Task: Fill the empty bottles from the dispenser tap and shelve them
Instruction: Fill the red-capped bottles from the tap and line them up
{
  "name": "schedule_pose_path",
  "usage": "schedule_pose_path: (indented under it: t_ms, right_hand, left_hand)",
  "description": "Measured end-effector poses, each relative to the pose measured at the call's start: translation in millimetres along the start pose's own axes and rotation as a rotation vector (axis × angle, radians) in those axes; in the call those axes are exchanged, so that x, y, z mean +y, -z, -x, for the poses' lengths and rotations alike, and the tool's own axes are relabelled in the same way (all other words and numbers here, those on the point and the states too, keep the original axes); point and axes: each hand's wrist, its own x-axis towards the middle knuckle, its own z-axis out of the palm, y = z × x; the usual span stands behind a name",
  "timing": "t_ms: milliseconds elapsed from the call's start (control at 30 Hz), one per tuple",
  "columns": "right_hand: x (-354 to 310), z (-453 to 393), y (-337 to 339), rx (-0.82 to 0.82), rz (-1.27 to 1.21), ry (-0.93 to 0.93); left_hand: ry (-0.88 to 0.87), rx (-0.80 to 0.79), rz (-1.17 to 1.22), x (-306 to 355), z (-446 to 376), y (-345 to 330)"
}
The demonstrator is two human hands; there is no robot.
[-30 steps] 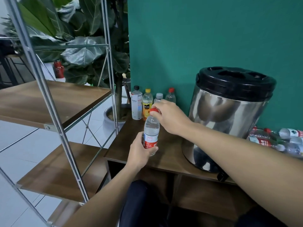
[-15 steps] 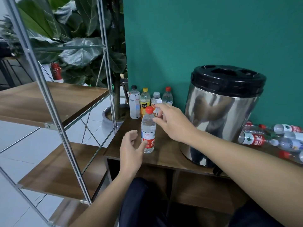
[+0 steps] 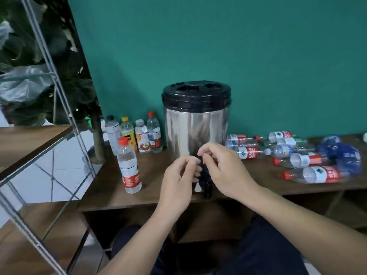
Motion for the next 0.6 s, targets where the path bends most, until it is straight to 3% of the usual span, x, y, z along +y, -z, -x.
schedule_pose_path:
  t_ms: [300, 400, 600]
  right_hand:
    - [153, 16, 64, 0.146, -0.078, -0.310]
    - [201, 12, 68, 0.094, -0.070, -0.345]
    - [262, -24, 64, -0.071, 0.127, -0.290]
  left_hand:
    - [0.063, -0.189, -0.183, 25, -49, -119]
    - [0.123, -0.207, -0.157, 17, -60, -155]
    - [0.413, -0.113, -0.122, -31, -91, -223]
